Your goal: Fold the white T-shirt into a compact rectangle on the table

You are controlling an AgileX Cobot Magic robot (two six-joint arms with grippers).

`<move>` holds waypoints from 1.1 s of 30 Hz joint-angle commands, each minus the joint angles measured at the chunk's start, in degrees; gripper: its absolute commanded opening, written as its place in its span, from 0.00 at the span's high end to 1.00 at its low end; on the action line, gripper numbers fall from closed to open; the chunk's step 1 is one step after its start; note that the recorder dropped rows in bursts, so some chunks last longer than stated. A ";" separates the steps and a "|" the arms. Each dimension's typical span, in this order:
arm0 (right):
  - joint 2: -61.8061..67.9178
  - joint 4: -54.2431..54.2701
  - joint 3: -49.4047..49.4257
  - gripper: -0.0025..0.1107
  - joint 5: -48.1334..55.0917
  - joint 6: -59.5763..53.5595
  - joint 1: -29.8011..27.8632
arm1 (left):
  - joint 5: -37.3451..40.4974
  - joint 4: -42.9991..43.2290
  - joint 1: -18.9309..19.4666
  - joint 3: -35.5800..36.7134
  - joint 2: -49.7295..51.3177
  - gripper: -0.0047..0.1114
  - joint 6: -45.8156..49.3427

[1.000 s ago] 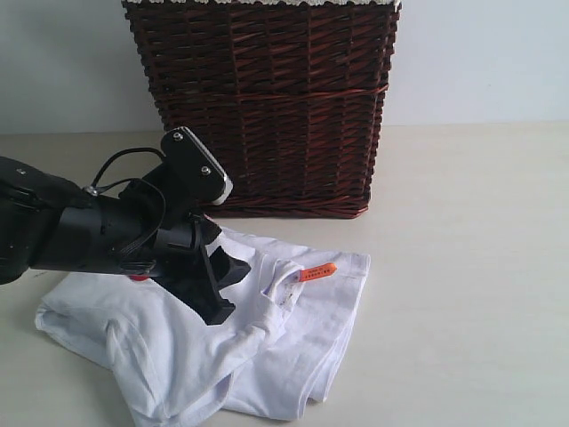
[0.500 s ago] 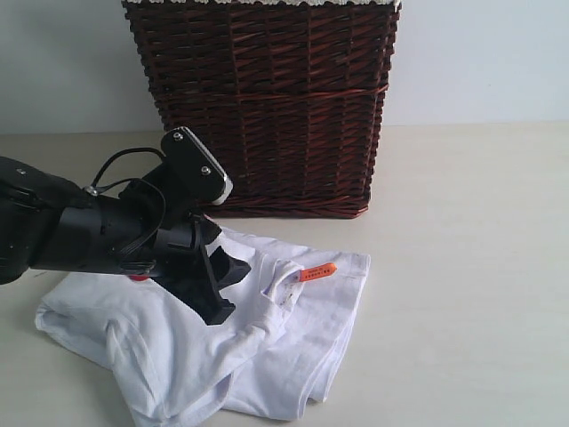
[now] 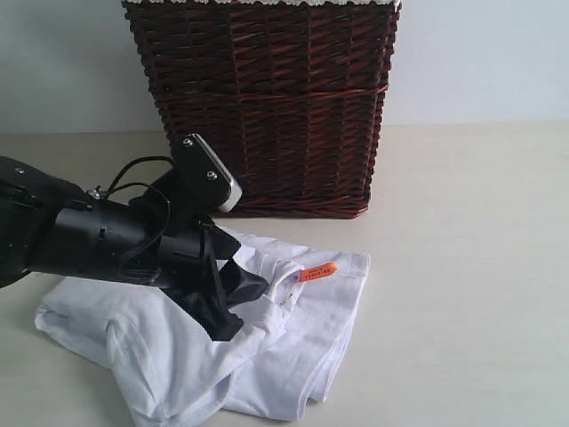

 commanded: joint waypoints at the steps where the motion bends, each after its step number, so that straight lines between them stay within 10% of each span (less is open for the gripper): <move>1: -0.34 0.16 0.24 0.98 -0.51 -0.34 0.04 | 4.44 -0.22 0.03 0.17 -1.62 0.46 -0.39; 33: -0.34 0.16 0.24 0.98 -0.51 -0.34 0.04 | 5.45 3.46 0.03 -0.81 10.01 0.46 1.32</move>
